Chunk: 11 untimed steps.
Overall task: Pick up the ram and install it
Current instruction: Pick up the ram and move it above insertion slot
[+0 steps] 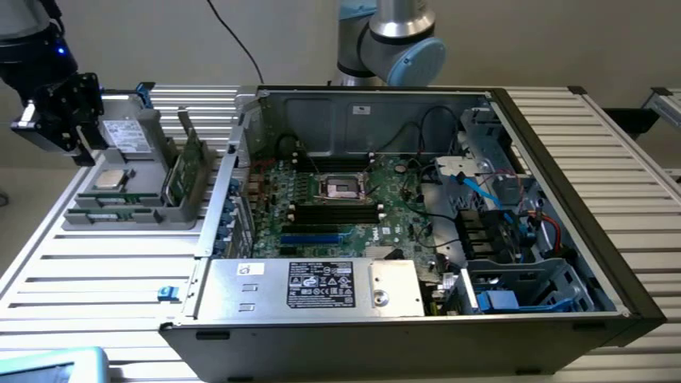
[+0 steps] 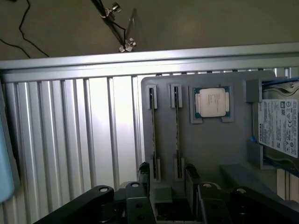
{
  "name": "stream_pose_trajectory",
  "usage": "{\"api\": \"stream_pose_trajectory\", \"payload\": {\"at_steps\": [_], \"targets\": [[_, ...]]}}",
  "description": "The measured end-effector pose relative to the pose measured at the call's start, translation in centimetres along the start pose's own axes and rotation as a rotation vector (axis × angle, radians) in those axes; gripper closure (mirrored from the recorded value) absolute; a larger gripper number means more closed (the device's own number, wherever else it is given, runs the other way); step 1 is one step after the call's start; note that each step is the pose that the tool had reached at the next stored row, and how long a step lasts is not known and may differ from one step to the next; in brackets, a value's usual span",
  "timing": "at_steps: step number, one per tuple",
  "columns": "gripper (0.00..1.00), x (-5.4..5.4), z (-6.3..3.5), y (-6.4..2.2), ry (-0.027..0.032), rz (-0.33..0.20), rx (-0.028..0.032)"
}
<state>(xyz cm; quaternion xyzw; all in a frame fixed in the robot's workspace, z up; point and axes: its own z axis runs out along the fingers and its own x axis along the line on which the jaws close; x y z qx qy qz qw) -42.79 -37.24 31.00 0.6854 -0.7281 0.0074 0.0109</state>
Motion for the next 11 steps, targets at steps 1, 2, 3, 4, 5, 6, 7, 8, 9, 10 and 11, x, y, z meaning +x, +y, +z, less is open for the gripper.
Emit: {"api": "stream_pose_trajectory", "payload": {"at_steps": [1, 2, 3, 4, 5, 6, 7, 8, 9, 10, 11], "targets": [[0.57, 0.0, 0.19, -0.01, 0.0, 0.0, -0.0001], [0.57, 0.0, 0.36, -0.01, 0.0001, 0.0, -0.0002], [0.57, 0.0, 0.54, -0.01, 0.0001, 0.0, -0.0002], [0.57, 0.0, 0.73, -0.02, 0.0001, 0.0, -0.0001], [0.57, 0.0, 0.91, -0.03, 0.0, 0.0, -0.0001], [0.57, 0.0, 1.09, -0.04, 0.0, 0.0, -0.0001], [0.57, 0.0, 1.28, -0.04, 0.0, 0.0, -0.0001], [0.57, 0.0, 1.45, -0.04, 0.0001, 0.0, -0.0002], [0.57, 0.0, 1.64, -0.04, 0.0001, 0.0, -0.0001], [0.57, 0.0, 1.82, -0.05, 0.0001, 0.0, -0.0001], [0.57, 0.1, 2.0, -0.06, 0.0001, 0.0, -0.0002]]}}
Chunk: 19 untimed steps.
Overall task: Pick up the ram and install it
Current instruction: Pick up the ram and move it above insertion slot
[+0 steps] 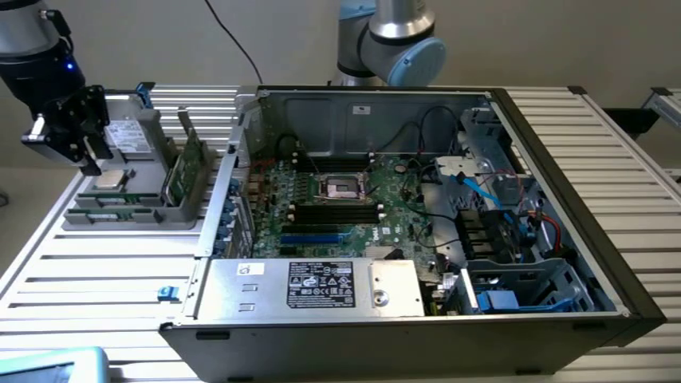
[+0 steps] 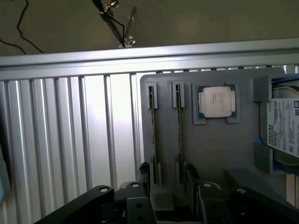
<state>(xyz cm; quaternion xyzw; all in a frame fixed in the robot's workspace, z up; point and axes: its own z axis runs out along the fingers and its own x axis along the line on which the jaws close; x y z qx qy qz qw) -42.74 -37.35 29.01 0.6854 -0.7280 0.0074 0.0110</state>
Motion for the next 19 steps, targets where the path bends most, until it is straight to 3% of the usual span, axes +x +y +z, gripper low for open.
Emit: {"api": "stream_pose_trajectory", "payload": {"at_steps": [19], "targets": [[0.57, 0.7, 2.76, -0.16, -0.0002, 0.0, 0.0]]}}
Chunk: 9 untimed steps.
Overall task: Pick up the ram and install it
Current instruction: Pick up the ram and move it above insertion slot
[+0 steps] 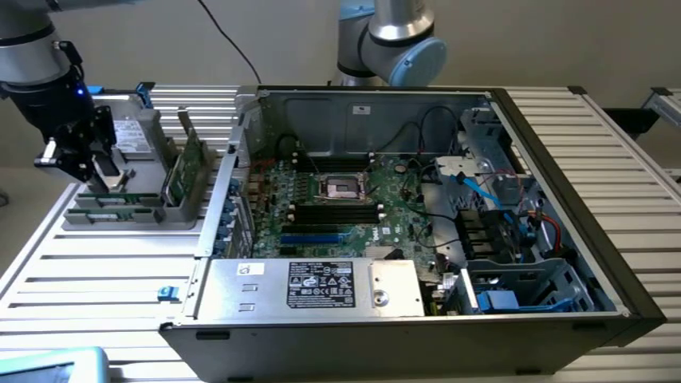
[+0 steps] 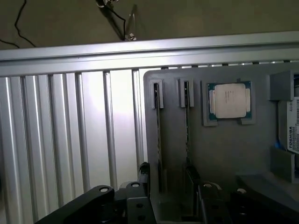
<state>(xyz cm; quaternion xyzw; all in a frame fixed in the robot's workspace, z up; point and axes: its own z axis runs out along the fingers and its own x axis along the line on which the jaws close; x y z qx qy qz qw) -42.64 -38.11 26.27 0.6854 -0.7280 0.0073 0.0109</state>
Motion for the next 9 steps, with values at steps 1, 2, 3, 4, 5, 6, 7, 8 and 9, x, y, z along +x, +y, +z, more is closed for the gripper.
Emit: {"api": "stream_pose_trajectory", "payload": {"at_steps": [1, 2, 3, 4, 5, 6, 7, 8, 9], "targets": [[0.57, 0.1, 0.18, 0.0, -0.0001, 0.0, -0.0001], [0.57, 0.3, 0.36, -0.02, -0.0004, 0.0, -0.0001], [0.57, 0.3, 0.56, -0.07, -0.0006, 0.0, 0.0], [0.57, 0.4, 0.73, -0.1, -0.0006, 0.0, 0.0], [0.57, 0.4, 0.92, -0.13, -0.0006, 0.0, 0.0], [0.57, 0.4, 1.1, -0.17, -0.0006, 0.0, -0.0001], [0.57, 0.4, 1.28, -0.2, -0.0006, 0.0, -0.0001], [0.57, 0.4, 1.46, -0.22, -0.0006, 0.0, 0.0], [0.57, 0.4, 1.64, -0.23, -0.0007, 0.0, 0.0001]]}}
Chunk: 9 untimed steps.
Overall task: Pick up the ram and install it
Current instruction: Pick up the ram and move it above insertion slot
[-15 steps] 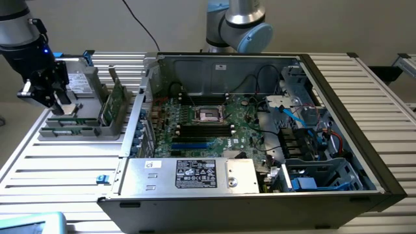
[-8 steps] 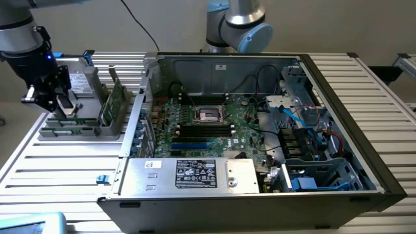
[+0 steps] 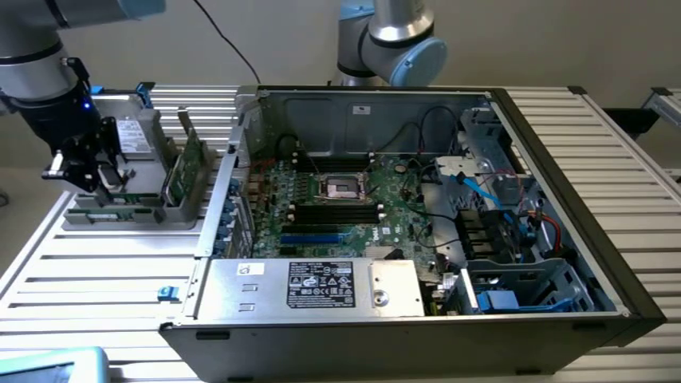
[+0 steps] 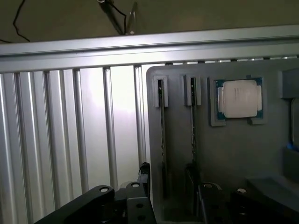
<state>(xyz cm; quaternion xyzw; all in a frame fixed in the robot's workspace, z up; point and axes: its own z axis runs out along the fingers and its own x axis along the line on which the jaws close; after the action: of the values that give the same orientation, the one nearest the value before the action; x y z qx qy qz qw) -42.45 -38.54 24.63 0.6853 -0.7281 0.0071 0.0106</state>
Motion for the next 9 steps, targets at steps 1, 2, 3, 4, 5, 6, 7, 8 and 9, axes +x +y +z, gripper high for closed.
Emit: {"api": "stream_pose_trajectory", "payload": {"at_steps": [1, 2, 3, 4, 5, 6, 7, 8, 9], "targets": [[0.57, 0.0, 0.18, 0.0, 0.0001, 0.0, -0.0001], [0.57, 0.0, 0.36, 0.0, 0.0001, 0.0, -0.0001], [0.57, 0.0, 0.54, 0.0, 0.0001, 0.0, -0.0002], [0.57, 0.0, 0.72, -0.01, 0.0001, 0.0, -0.0001], [0.57, 0.0, 0.92, -0.01, 0.0, 0.0, -0.0001], [0.57, 0.0, 1.09, -0.01, 0.0, 0.0, -0.0001], [0.57, 0.0, 1.27, -0.01, 0.0001, 0.0, -0.0001], [0.57, 0.0, 1.45, -0.01, 0.0001, 0.0, -0.0001], [0.57, 0.0, 1.64, -0.01, 0.0001, 0.0, -0.0002]]}}
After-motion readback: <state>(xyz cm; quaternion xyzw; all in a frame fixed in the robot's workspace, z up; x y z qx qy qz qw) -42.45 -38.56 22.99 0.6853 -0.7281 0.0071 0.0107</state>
